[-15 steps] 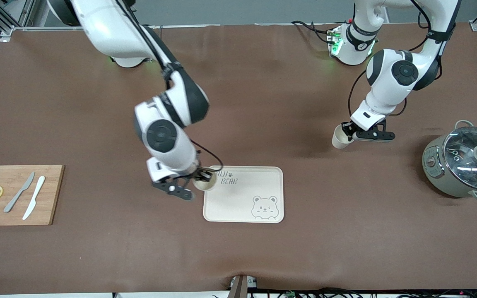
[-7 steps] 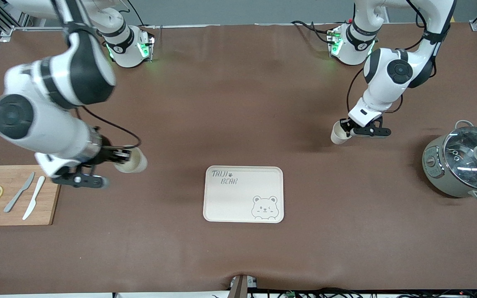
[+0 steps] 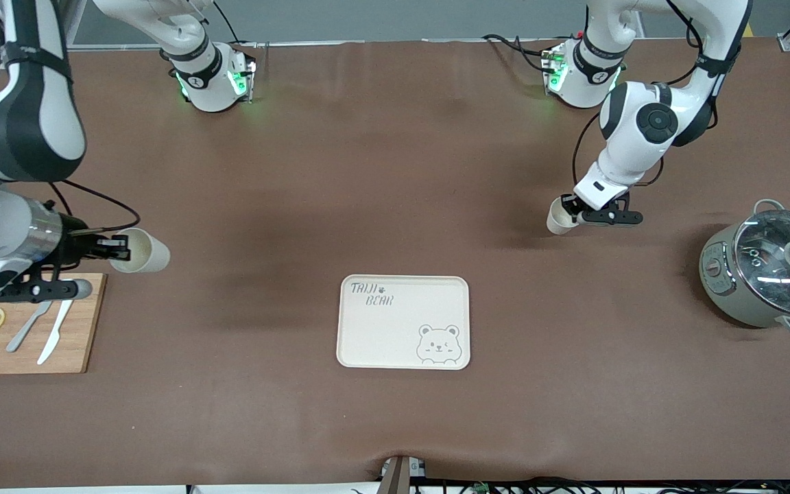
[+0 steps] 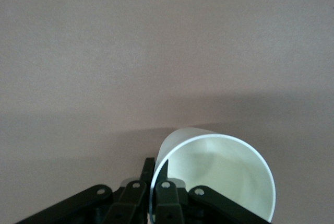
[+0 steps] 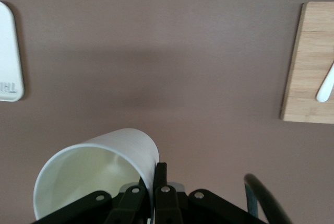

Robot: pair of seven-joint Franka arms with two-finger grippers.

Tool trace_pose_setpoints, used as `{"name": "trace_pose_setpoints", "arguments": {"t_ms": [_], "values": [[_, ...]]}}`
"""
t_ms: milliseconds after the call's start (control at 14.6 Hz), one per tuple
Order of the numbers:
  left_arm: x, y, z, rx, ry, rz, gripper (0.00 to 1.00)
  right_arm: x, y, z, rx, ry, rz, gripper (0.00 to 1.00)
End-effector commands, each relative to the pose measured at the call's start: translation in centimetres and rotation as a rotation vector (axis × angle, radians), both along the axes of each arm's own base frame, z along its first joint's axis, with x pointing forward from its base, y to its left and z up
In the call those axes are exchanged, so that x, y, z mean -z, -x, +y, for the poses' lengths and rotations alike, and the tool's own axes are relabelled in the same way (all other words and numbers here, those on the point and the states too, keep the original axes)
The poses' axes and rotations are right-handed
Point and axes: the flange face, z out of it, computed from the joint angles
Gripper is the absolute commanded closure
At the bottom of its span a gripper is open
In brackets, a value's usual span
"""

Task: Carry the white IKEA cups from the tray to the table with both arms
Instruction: 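Carry the cup toward the cutting board with the right gripper while the left lowers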

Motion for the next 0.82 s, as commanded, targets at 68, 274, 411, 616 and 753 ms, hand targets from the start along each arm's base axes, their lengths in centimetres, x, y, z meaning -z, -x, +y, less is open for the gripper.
{"name": "trace_pose_setpoints", "arguments": {"t_ms": [68,274,411,616,753], "values": [[1.6,0.0,0.2,-0.005,0.011,-0.012,1.0,2.8,1.3,-5.2,-0.072,-0.017,-0.038,1.0],[2.1,0.0,0.2,-0.006,0.012,-0.018,1.0,6.9,2.0,-9.0,-0.092,-0.019,-0.074,1.0],[2.2,0.0,0.1,-0.003,0.012,-0.021,1.0,8.8,2.4,-9.5,-0.089,-0.014,-0.091,1.0],[2.4,0.1,-0.4,0.009,0.015,-0.03,0.0,11.7,3.1,-9.4,-0.08,-0.011,-0.104,1.0],[2.6,0.1,-0.4,0.009,0.015,-0.03,0.0,13.3,3.6,-9.4,-0.073,-0.009,-0.121,1.0]]}}
